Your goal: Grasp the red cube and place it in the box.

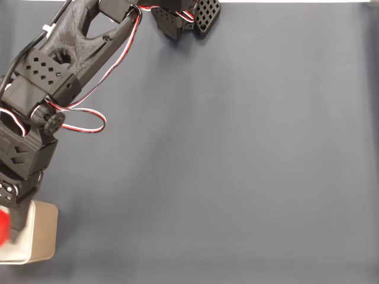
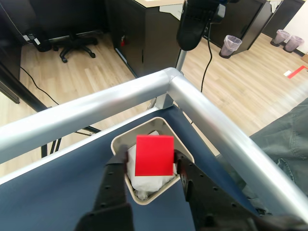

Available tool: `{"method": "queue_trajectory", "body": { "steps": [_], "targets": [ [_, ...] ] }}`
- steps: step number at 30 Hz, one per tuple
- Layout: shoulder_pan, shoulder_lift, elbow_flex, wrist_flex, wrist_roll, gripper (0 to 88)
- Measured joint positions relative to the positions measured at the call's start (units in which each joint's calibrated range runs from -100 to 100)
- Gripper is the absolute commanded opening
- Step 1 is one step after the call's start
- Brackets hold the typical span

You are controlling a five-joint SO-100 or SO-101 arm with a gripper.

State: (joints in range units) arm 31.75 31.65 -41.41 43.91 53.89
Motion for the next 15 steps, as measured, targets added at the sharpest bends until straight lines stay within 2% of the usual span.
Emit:
{"method": "queue_trajectory", "body": {
  "steps": [3, 6, 15],
  "targets": [
    [0.00, 0.00, 0.00, 2.63, 2.10, 55.8],
    [0.00, 0.00, 0.00, 2.63, 2.00, 65.5],
    [0.00, 0.00, -0.63, 2.63, 1.90, 68.7]
  ]
}}
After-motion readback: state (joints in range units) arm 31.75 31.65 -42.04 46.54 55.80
